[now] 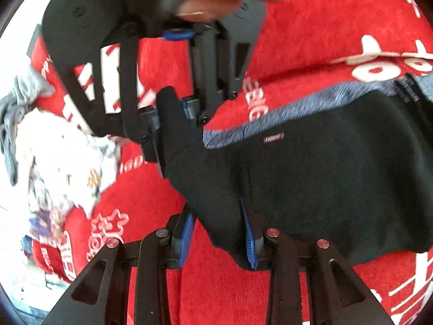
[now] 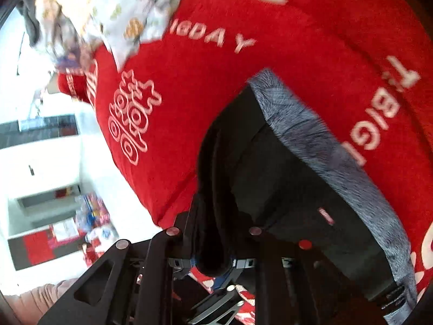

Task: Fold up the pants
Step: 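Grasp the trouser end with the left gripper while the right gripper grasps it, fold over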

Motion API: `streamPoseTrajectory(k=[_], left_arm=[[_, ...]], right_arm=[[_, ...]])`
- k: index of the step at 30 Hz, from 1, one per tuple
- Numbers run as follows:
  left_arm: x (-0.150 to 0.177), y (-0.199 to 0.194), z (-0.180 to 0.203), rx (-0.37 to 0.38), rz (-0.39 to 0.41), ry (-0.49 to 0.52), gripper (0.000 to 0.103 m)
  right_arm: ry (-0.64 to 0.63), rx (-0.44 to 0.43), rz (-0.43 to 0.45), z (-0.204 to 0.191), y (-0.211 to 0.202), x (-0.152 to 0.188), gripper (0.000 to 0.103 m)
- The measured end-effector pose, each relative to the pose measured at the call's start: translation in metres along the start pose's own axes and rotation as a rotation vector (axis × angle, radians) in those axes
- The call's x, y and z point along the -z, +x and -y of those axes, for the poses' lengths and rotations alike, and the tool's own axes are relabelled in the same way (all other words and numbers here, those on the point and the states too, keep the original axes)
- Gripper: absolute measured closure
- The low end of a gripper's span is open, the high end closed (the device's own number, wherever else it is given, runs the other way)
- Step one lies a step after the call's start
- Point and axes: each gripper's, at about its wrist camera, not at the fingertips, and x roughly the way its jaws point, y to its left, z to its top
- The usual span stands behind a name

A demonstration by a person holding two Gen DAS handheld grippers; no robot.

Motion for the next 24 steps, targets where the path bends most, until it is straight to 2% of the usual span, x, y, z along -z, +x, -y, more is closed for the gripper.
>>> streamPoseTrajectory(k=[4, 7, 10, 14, 17, 21, 24], left_arm=[[-0.025, -0.04, 0.004, 0.014, 0.09, 0.011, 0.069], [-0.045, -0.072, 0.014, 0.037, 0.158, 0.024, 0.069], [-0.07, -0.107, 0.035, 0.081, 0.228, 0.055, 0.069], [-0.101, -0.147, 0.088, 0.168, 0.287, 0.107, 0.069], [-0.116, -0.166, 0.139, 0.219, 0.312, 0.166, 0.069], [-0.122, -0.18, 0.211, 0.293, 0.329, 0.253, 0.069], [-0.113, -0.173, 0.271, 0.352, 0.279, 0.337, 0.069]], right_arm=[[0.048, -0.142, 0.149, 0.022, -0.048, 0.038, 0.085], [0.091, -0.266, 0.302, 0.049, -0.098, 0.085, 0.085], [0.13, -0.331, 0.424, 0.075, -0.139, 0.127, 0.085], [0.172, -0.361, 0.583, 0.122, -0.191, 0.206, 0.084], [0.246, -0.367, 0.661, 0.164, -0.213, 0.266, 0.083], [0.368, -0.387, 0.735, 0.231, -0.223, 0.347, 0.084], [0.465, -0.377, 0.743, 0.283, -0.207, 0.393, 0.083]])
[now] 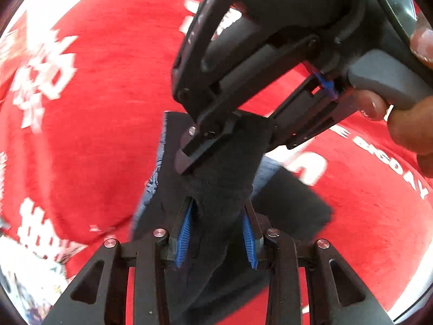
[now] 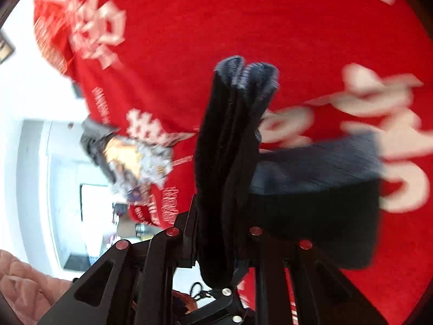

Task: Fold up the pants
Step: 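Grasp the trouser end with the left gripper while the right gripper grasps it, fold over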

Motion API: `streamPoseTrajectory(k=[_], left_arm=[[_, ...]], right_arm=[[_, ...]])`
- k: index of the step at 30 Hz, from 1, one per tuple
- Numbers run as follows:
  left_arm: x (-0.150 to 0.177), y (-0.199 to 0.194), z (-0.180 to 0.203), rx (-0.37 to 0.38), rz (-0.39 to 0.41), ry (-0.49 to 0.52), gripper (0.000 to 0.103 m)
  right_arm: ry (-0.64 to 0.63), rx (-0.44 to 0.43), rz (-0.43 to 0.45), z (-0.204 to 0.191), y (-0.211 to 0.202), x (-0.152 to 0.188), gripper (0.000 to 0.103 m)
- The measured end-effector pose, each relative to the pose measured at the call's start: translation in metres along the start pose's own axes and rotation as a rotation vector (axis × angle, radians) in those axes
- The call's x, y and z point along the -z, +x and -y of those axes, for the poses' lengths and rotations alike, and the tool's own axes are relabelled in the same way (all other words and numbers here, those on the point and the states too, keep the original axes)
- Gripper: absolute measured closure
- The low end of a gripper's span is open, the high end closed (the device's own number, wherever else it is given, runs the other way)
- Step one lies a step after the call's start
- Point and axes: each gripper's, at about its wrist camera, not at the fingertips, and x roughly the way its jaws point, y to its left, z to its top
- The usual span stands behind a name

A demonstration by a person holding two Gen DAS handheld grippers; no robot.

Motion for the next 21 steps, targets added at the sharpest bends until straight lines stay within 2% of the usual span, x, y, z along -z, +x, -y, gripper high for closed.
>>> streamPoseTrajectory(k=[3, 6, 8, 9, 10, 12, 14, 15, 16, 19, 21], left_arm=[[0.006, 0.027, 0.037, 0.051, -0.094, 0.034, 0.069], [0.017, 0.039, 0.05, 0.046, -0.149, 0.08, 0.066], [0.02, 0.036, 0.042, 0.058, -0.175, 0.081, 0.052], [0.02, 0.035, 0.037, 0.074, -0.188, 0.067, 0.041], [0.02, 0.03, 0.023, 0.098, -0.21, 0.03, 0.036], [0.023, 0.022, 0.003, 0.119, -0.235, -0.017, 0.034], [0.027, 0.016, -0.032, 0.111, -0.275, -0.108, 0.034], [0.03, 0.016, -0.048, 0.103, -0.294, -0.156, 0.032], [0.033, 0.018, -0.067, 0.093, -0.319, -0.221, 0.023], [0.056, 0.035, -0.14, 0.038, -0.373, -0.453, 0.021], [0.071, 0.048, -0.164, 0.009, -0.405, -0.552, 0.021]], right_arm=[[0.102, 0.034, -0.02, 0.064, -0.006, 0.013, 0.083], [0.15, 0.066, -0.053, 0.099, 0.003, 0.025, 0.083], [0.18, 0.054, -0.054, 0.109, 0.003, 0.029, 0.078], [0.184, 0.059, -0.053, 0.109, 0.001, 0.03, 0.078], [0.184, 0.076, -0.054, 0.109, -0.001, 0.03, 0.077], [0.181, 0.123, -0.074, 0.105, -0.007, 0.03, 0.073], [0.145, 0.219, -0.083, 0.098, -0.017, 0.027, 0.067], [0.124, 0.254, -0.085, 0.094, -0.021, 0.028, 0.067], [0.107, 0.274, -0.079, 0.09, -0.026, 0.025, 0.067], [0.08, 0.274, -0.019, 0.074, -0.037, 0.009, 0.065], [0.051, 0.283, 0.004, 0.066, -0.033, -0.012, 0.058]])
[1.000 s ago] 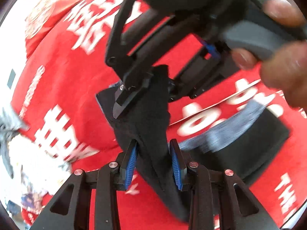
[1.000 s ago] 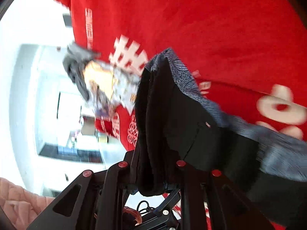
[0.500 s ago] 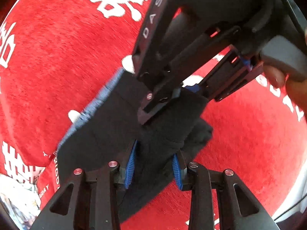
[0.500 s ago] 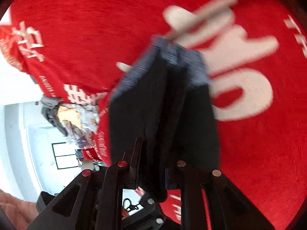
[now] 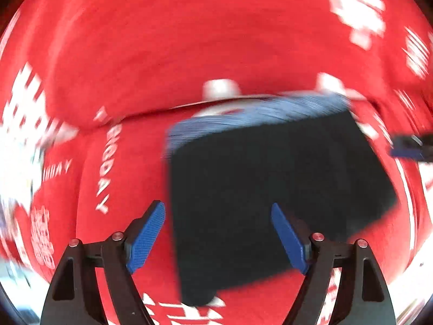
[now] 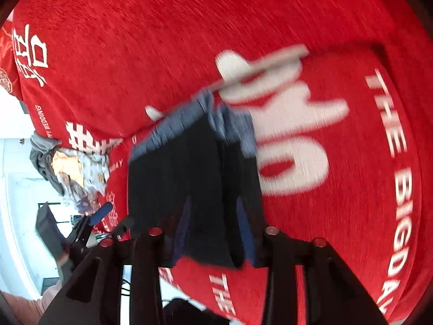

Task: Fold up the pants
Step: 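Grasp the trouser end with the left gripper while the right gripper grasps it, fold over, then lower the folded trousers onto the cushion and open both grippers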

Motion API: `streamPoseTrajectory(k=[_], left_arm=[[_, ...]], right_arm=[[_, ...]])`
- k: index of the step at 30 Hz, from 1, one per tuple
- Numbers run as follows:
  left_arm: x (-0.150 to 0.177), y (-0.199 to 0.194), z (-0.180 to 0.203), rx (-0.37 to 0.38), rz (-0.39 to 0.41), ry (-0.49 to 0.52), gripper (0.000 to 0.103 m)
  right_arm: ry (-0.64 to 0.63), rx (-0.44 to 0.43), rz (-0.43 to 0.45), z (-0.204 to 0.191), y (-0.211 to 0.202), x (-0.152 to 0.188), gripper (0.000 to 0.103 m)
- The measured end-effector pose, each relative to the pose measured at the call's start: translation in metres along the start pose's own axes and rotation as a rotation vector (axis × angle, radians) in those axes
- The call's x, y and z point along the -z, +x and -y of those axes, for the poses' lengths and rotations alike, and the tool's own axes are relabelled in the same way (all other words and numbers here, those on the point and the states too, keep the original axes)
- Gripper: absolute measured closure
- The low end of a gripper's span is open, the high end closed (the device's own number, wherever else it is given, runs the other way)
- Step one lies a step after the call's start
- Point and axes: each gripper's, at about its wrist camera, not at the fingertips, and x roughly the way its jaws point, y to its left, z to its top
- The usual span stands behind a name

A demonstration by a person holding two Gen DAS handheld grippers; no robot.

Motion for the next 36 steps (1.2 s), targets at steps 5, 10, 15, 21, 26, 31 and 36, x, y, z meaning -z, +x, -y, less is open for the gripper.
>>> streamPoseTrajectory(k=[5, 10, 15, 21, 26, 31, 36], left_arm=[[-0.007, 0.044, -0.06, 0.171, -0.09, -0.217, 0.021], [0.012, 0.076, -0.058, 0.133, -0.146, -0.179, 0.011], [0.012, 0.068, -0.053, 0.094, -0.155, -0.139, 0.011], [-0.022, 0.066, -0.072, 0.027, -0.11, -0.15, 0.011], [-0.032, 0.111, -0.08, -0.05, -0.18, -0.157, 0.0], [-0.021, 0.079, -0.075, -0.072, -0.167, -0.121, 0.0], [-0.004, 0.058, -0.07, -0.076, -0.219, -0.138, 0.0]], right_arm=[[-0.098, 0.141, -0.106, -0.014, 0.042, -0.035, 0.08], [-0.068, 0.243, -0.078, -0.004, 0.048, -0.011, 0.083], [-0.117, 0.332, -0.106, -0.021, 0.032, 0.012, 0.078], [-0.18, 0.321, -0.025, -0.049, 0.008, 0.028, 0.078], [-0.163, 0.345, -0.093, -0.046, 0.046, 0.037, 0.075], [-0.129, 0.359, -0.072, -0.042, 0.042, 0.054, 0.068], [-0.103, 0.349, -0.081, -0.038, 0.022, 0.063, 0.06]])
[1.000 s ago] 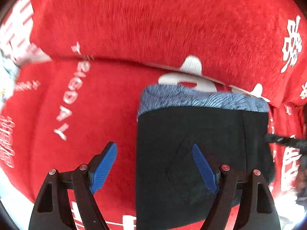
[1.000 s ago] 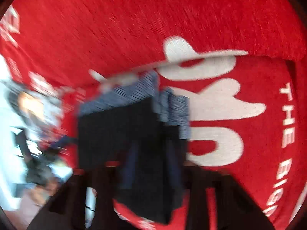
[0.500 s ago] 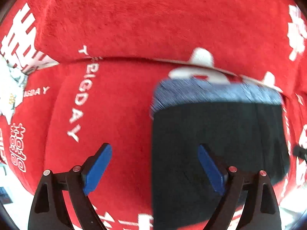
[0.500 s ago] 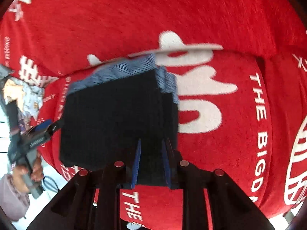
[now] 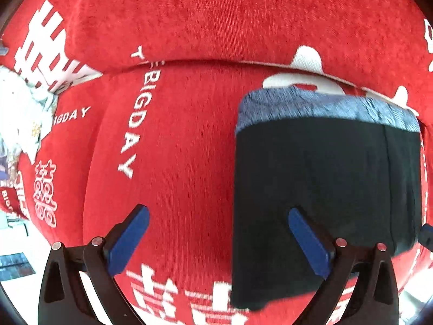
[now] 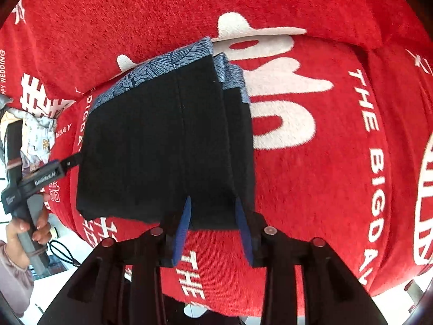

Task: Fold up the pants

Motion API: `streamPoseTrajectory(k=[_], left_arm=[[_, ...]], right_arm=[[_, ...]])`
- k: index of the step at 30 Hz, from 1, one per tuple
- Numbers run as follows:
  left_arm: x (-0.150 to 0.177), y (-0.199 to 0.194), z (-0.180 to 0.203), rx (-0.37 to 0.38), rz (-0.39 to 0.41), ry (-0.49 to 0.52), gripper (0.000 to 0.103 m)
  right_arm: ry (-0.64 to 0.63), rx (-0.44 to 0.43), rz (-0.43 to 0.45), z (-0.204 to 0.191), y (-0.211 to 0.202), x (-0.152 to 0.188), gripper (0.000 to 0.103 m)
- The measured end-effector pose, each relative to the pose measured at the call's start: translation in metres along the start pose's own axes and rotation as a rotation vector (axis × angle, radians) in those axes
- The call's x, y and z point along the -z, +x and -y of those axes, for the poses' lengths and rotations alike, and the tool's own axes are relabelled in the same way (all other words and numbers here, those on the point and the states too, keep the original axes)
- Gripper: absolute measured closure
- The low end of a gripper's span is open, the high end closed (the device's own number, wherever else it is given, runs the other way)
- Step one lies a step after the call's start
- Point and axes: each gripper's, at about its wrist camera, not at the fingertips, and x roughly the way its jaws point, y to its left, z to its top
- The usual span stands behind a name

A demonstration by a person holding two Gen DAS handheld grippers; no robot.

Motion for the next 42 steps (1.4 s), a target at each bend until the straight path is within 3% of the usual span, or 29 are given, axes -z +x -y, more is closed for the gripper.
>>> streamPoseTrajectory(k=[2, 7, 12, 14, 18, 20, 27, 35, 42], left_arm=[[0.008, -0.01, 0.004, -0.004, -0.006, 0.0, 0.0], [0.02, -0.041, 0.016, 0.027, -0.013, 0.006, 0.0], [0.028, -0.072, 0.032, 0.079, -0.038, 0.035, 0.0], [0.035, -0.086, 0.039, 0.13, -0.055, 0.054, 0.0], [0.055, -0.116, 0.051, 0.142, -0.039, 0.097, 0.0], [0.066, -0.13, 0.054, 0.144, -0.041, 0.095, 0.0], [0.083, -0.154, 0.056, 0.094, -0.05, 0.069, 0.0], [0.075, -0.169, 0.058, -0.005, -0.021, 0.068, 0.0], [0.072, -0.175, 0.062, -0.01, -0.008, 0.083, 0.0]], right_arm=[[0.019, -0.01, -0.006, 0.004, -0.005, 0.005, 0.048], [0.051, -0.025, -0.019, 0.007, -0.022, 0.014, 0.045], [0.028, -0.046, 0.002, -0.004, -0.053, 0.015, 0.027], [0.004, -0.039, 0.028, -0.012, -0.066, 0.015, 0.021], [-0.04, 0.0, 0.052, -0.028, -0.083, 0.015, 0.014], [-0.075, 0.06, 0.069, -0.036, -0.094, 0.017, 0.0], [-0.117, 0.119, 0.08, -0.049, -0.118, 0.022, 0.0], [-0.087, 0.135, 0.09, -0.051, -0.13, 0.029, 0.0], [-0.08, 0.135, 0.086, -0.054, -0.132, 0.033, 0.0]])
